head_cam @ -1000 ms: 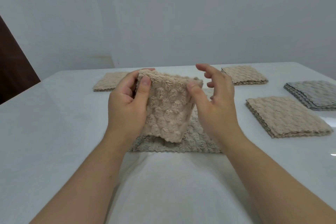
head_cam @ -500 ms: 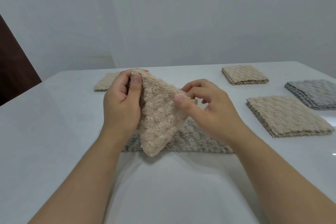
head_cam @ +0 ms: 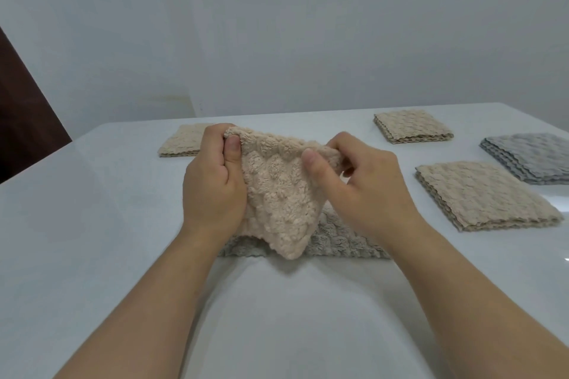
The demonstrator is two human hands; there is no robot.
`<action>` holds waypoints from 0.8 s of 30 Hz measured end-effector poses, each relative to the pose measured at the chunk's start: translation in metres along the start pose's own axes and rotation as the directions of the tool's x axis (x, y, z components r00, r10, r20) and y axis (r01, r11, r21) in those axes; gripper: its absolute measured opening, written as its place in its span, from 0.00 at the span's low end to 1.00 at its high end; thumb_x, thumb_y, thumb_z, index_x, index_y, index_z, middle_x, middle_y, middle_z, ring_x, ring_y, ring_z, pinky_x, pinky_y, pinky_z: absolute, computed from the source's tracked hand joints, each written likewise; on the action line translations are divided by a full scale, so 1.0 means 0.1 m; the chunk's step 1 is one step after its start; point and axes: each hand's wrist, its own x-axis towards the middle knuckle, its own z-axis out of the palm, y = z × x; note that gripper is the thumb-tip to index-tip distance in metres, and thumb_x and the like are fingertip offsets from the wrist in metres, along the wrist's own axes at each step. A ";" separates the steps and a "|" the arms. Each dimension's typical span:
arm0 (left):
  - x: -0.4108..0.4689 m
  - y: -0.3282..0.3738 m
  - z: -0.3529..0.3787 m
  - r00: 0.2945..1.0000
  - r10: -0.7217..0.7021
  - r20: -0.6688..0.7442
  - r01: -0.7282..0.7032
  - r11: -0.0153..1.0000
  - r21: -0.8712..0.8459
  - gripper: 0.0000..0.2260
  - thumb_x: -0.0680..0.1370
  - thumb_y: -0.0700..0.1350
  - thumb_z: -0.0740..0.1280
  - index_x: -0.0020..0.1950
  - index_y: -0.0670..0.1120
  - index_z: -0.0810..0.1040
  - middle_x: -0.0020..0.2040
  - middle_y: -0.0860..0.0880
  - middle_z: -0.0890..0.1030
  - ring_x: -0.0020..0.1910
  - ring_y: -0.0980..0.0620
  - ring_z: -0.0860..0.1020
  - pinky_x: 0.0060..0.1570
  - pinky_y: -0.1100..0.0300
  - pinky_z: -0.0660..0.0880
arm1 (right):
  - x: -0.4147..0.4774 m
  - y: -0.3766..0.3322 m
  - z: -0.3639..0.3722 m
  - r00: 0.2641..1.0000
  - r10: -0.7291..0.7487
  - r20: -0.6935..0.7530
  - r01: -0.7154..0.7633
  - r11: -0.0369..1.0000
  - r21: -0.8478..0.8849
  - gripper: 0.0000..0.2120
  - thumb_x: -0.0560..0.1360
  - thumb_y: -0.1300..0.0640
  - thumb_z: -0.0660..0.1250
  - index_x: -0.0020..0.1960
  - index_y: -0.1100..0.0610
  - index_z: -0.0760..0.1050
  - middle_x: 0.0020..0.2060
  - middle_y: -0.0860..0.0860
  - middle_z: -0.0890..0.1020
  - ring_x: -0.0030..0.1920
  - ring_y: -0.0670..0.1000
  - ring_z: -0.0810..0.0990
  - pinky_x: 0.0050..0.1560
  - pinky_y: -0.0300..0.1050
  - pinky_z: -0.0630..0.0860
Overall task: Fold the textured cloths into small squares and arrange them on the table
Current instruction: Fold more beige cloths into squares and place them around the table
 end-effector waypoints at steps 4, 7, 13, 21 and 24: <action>-0.02 0.05 0.03 0.999 -0.047 0.026 0.050 0.995 -0.089 0.07 0.87 0.47 0.56 0.55 0.49 0.73 0.42 0.39 0.79 0.41 0.47 0.74 0.38 0.62 0.69 | 0.01 0.01 0.00 0.995 0.081 -0.051 -0.076 0.992 0.096 0.12 0.77 0.42 0.70 0.45 0.49 0.75 0.31 0.48 0.80 0.32 0.46 0.76 0.35 0.44 0.74; -0.02 0.04 0.03 0.997 -0.067 0.036 0.071 0.989 -0.128 0.08 0.87 0.48 0.56 0.55 0.48 0.73 0.43 0.39 0.79 0.42 0.47 0.75 0.39 0.61 0.70 | 0.02 0.04 0.03 0.988 0.147 -0.057 -0.134 0.973 0.186 0.09 0.76 0.45 0.72 0.48 0.47 0.76 0.30 0.44 0.77 0.30 0.43 0.73 0.34 0.41 0.72; -0.03 0.00 0.09 0.985 -0.150 0.089 0.163 0.973 -0.161 0.11 0.87 0.49 0.56 0.53 0.46 0.75 0.45 0.41 0.79 0.38 0.60 0.72 0.40 0.69 0.69 | 0.07 0.18 0.11 0.889 0.440 0.123 -0.434 0.730 0.528 0.24 0.70 0.40 0.77 0.59 0.54 0.81 0.41 0.49 0.84 0.45 0.50 0.85 0.51 0.47 0.83; -0.05 -0.03 0.14 0.958 -0.243 0.152 0.267 0.948 -0.172 0.08 0.86 0.53 0.57 0.51 0.55 0.73 0.37 0.48 0.78 0.34 0.59 0.73 0.37 0.63 0.70 | 0.06 0.14 0.19 0.895 0.442 0.068 -0.435 0.827 0.356 0.20 0.79 0.37 0.64 0.47 0.54 0.77 0.41 0.50 0.84 0.43 0.51 0.82 0.47 0.49 0.77; -0.07 0.01 0.16 0.923 -0.307 0.232 0.358 0.907 -0.223 0.07 0.85 0.54 0.59 0.62 0.58 0.71 0.45 0.40 0.84 0.39 0.46 0.81 0.42 0.55 0.76 | 0.04 0.12 0.17 0.901 0.433 -0.001 -0.423 0.881 0.211 0.17 0.83 0.42 0.59 0.41 0.52 0.68 0.33 0.47 0.74 0.34 0.43 0.74 0.34 0.36 0.64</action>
